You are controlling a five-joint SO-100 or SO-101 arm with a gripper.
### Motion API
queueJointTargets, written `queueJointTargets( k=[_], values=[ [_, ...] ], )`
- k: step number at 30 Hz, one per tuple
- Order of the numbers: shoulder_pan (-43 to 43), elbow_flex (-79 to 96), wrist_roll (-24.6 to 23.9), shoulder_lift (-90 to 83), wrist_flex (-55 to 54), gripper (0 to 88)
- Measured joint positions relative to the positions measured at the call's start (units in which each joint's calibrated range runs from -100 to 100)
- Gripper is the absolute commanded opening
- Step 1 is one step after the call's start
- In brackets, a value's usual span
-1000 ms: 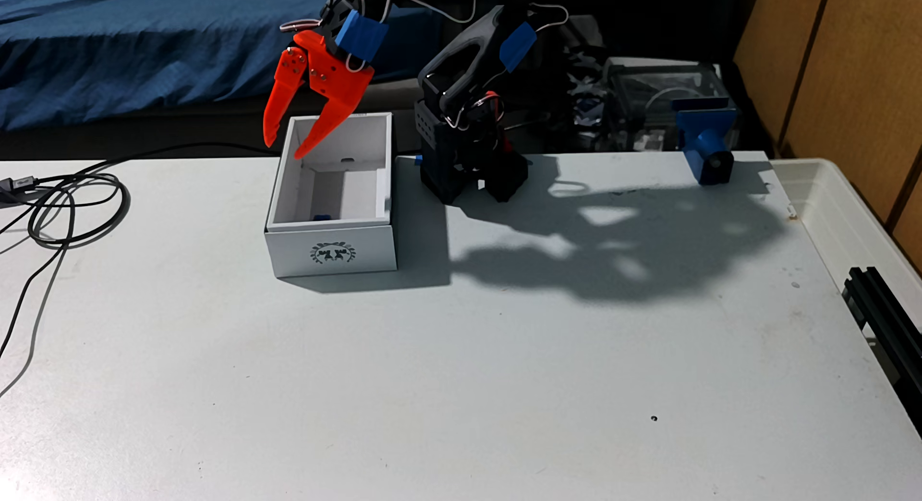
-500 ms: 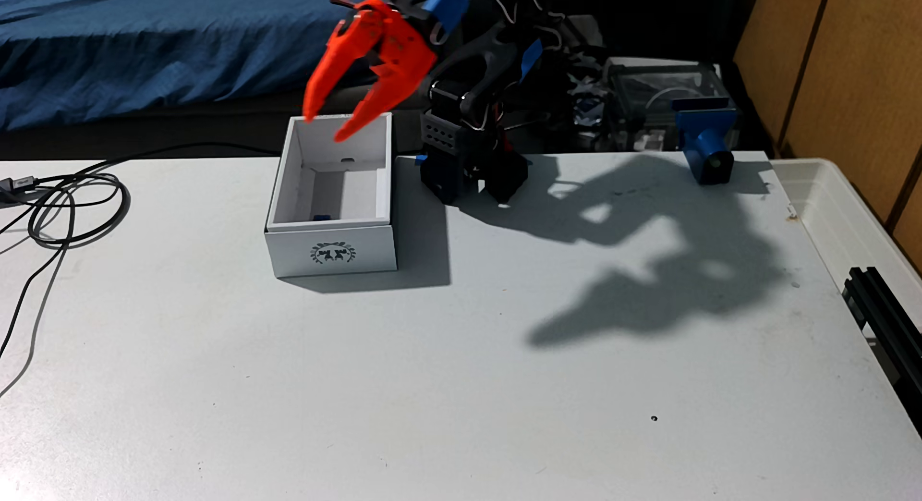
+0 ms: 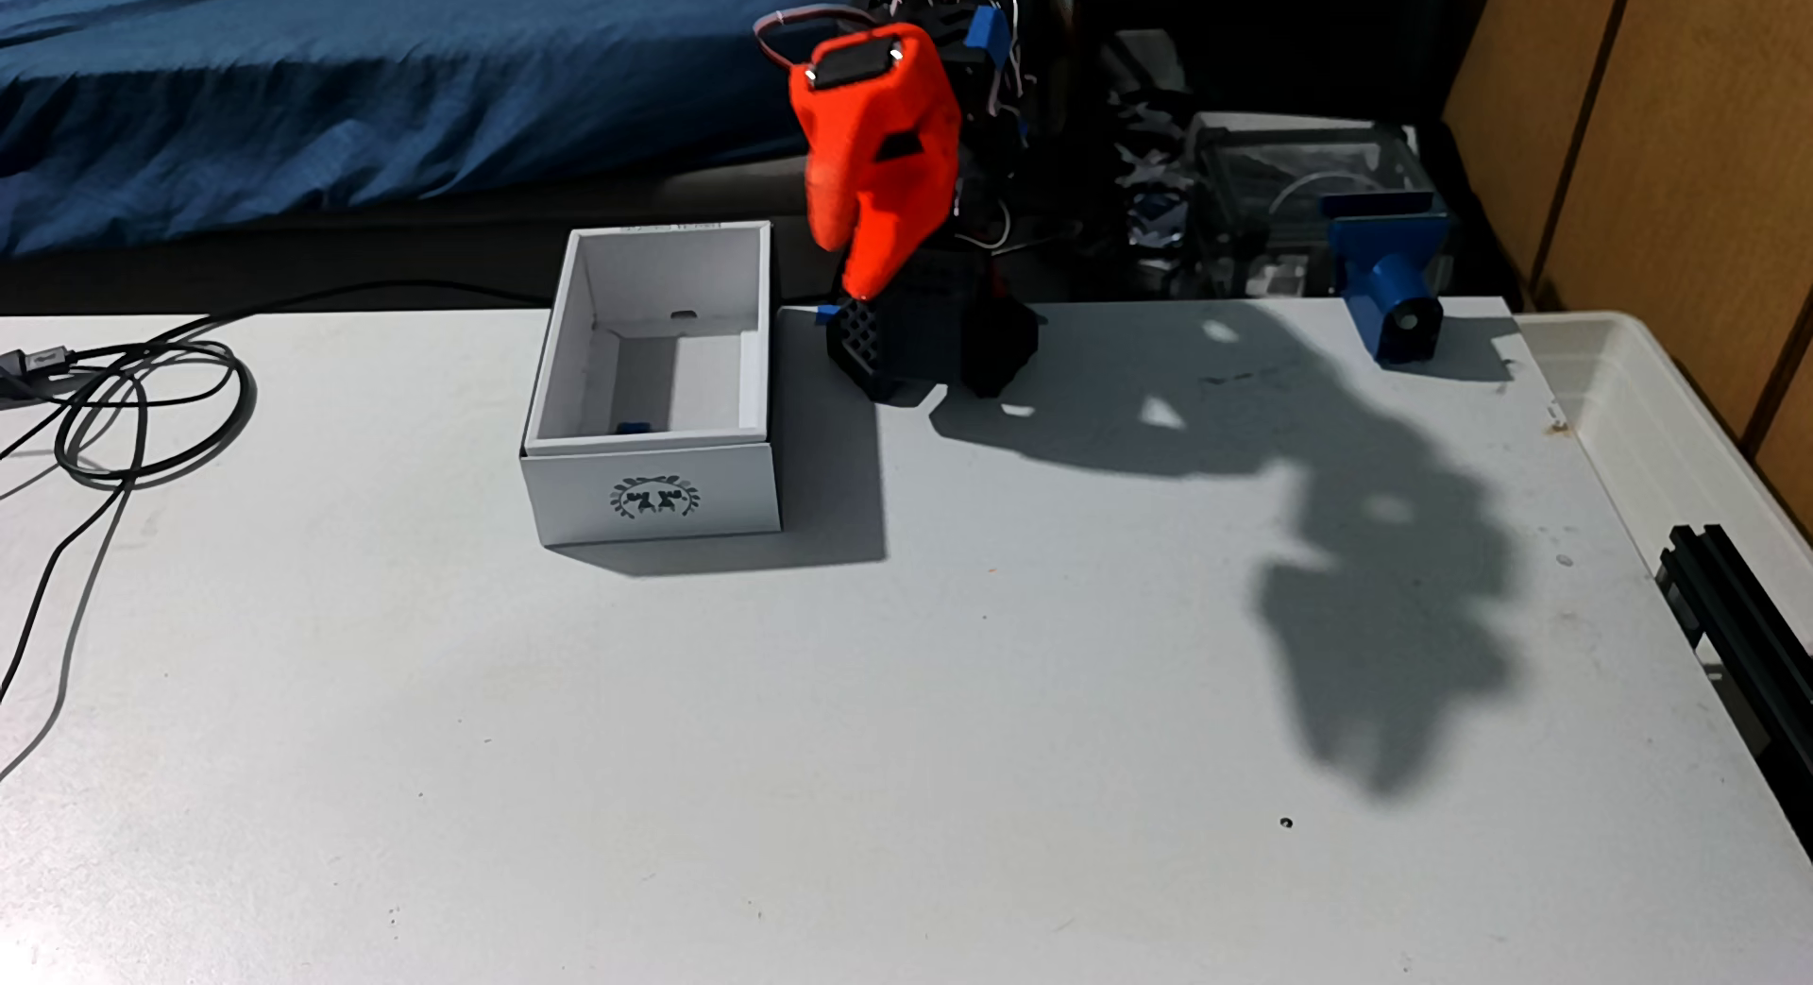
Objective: Grab the blue brick and place in box
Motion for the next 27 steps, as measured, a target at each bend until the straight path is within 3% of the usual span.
queueJointTargets(
  k=[10, 27],
  values=[
    [-8.0, 6.2, 5.3, -0.2, -6.1, 11.8],
    [-12.5, 13.8, 7.6, -0.2, -7.7, 11.8]
  ],
)
